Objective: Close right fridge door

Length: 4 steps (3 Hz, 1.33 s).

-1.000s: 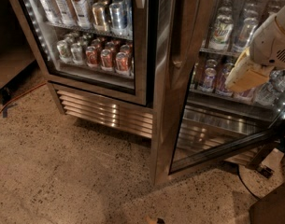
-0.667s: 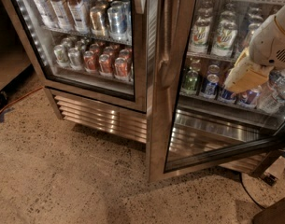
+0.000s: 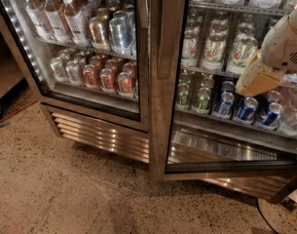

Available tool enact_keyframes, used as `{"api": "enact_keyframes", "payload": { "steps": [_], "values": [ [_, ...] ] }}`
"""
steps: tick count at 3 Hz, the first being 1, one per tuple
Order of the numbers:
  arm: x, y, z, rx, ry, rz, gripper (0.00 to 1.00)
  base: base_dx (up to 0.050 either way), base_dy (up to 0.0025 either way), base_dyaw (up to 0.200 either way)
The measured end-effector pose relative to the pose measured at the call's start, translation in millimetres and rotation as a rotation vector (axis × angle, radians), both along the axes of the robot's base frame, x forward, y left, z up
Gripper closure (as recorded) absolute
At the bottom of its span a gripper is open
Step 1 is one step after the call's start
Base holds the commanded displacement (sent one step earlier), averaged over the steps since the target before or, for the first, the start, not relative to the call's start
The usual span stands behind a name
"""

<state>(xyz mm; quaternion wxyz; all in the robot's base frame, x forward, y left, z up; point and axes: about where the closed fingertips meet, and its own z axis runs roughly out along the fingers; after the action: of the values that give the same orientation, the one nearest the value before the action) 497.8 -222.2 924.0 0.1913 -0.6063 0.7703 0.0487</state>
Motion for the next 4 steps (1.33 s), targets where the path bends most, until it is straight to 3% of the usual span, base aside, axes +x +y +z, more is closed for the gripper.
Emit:
{"api": "enact_keyframes", "payload": {
  "steps": [4],
  "values": [
    [0.0,0.0,0.0,0.000,0.000,0.000,1.00,0.050,0.00000,0.000]
  ]
}}
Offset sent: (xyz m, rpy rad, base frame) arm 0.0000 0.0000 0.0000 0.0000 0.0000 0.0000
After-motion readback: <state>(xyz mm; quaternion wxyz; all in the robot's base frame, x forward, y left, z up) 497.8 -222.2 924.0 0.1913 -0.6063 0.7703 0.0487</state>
